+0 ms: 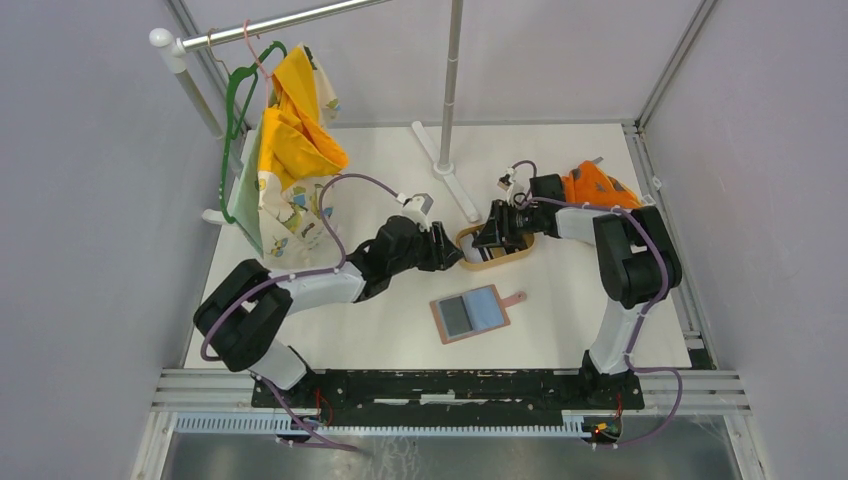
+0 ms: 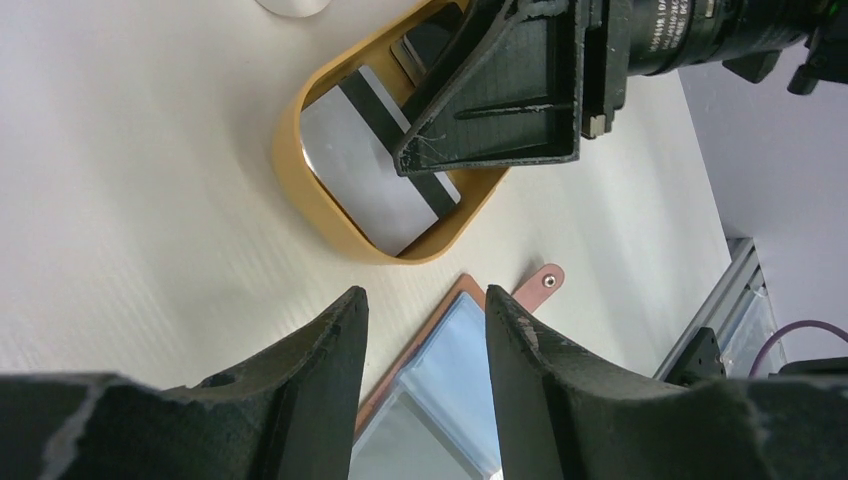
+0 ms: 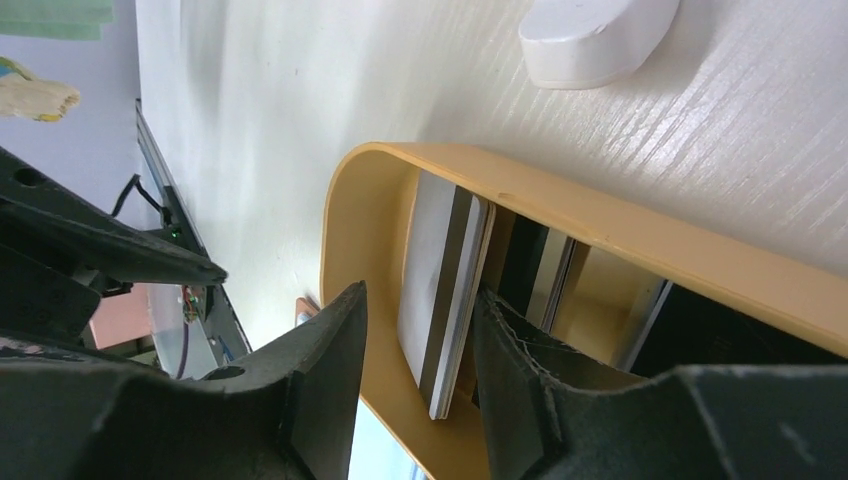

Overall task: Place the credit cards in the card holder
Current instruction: Pick up the credit card from the storage box.

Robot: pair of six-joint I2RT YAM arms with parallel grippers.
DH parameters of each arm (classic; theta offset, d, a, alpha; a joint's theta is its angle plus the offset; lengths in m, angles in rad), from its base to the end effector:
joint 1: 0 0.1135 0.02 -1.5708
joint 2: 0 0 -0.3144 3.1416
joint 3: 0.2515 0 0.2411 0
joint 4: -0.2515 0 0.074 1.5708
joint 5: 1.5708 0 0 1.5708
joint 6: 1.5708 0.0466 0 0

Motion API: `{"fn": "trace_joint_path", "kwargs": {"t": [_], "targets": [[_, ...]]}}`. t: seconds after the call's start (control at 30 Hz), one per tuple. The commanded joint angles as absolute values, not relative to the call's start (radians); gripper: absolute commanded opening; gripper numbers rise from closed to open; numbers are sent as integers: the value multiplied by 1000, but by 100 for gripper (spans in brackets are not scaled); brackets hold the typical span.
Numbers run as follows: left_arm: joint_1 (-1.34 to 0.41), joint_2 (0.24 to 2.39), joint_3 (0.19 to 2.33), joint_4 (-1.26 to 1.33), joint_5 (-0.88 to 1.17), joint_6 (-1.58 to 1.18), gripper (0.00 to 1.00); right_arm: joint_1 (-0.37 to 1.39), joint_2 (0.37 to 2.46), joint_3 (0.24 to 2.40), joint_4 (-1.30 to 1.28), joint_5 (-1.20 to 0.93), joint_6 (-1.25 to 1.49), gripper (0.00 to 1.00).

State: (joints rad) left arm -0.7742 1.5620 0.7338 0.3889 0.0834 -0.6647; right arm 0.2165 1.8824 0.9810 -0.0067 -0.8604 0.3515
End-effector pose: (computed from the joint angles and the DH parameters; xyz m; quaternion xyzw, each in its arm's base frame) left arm 0.2320 -0.2323 0.2452 0.0685 0.8410 -0.3794 0.3797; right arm 0.3563 0.1145 0.1846 -0.0774 0.8666 0.4614 0.1733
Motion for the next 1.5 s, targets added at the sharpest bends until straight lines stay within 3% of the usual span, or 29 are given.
{"fn": "trace_joint_path", "kwargs": {"t": [0.0, 0.2, 0.5, 0.97, 1.47], "targets": [[-775, 1476, 700, 382, 57, -606, 54, 243, 1910, 1056, -108, -845, 226, 49], [-775, 1424, 660, 363, 37, -606, 54, 288, 1929, 1107, -186, -789, 143, 52], [-775, 1380, 634, 350, 27, -611, 53, 295, 1967, 1110, -192, -803, 162, 50], [-775, 1363, 619, 350, 23, -616, 53, 258, 1935, 1111, -203, -839, 176, 15], [-776, 1348, 611, 350, 20, -617, 53, 215, 1948, 1080, -150, -943, 228, 27]]}}
